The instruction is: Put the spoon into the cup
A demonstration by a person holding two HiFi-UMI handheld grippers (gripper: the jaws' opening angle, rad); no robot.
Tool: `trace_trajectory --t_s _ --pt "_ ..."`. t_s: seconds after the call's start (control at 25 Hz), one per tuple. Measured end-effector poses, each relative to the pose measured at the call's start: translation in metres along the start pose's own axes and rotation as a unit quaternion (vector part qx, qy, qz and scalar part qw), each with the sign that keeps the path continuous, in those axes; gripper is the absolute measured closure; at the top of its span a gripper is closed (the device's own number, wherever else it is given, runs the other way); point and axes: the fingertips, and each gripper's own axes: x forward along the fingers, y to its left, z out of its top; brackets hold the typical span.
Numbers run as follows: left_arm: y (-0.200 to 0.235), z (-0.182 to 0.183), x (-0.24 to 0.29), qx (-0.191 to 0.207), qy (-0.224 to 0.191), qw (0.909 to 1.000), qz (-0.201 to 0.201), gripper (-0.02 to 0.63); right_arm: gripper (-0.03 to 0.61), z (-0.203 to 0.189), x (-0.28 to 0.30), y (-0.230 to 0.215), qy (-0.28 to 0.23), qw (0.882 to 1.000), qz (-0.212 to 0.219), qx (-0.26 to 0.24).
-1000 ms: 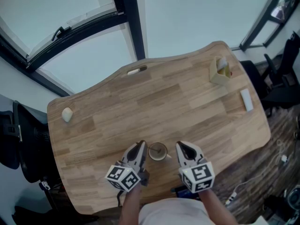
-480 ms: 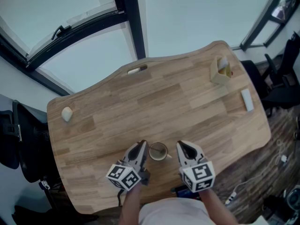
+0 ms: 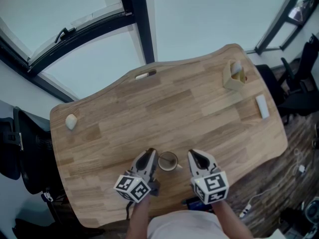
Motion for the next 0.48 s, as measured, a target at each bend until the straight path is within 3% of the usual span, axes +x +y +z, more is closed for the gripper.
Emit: trace_trajectory --t_s 0.24,0.48 --pt "0.005 0.008 -0.007 -0.002 -0.023 0.9996 0.015 0.535 0.581 0.003 -0.005 0.004 -0.01 1.0 0.005 0.0" --pt "0.008 0.019 -0.018 0.011 -0.047 0.9982 0.036 0.531 0.581 0.004 -0.011 0.01 -0.014 1.0 0.007 -0.003"
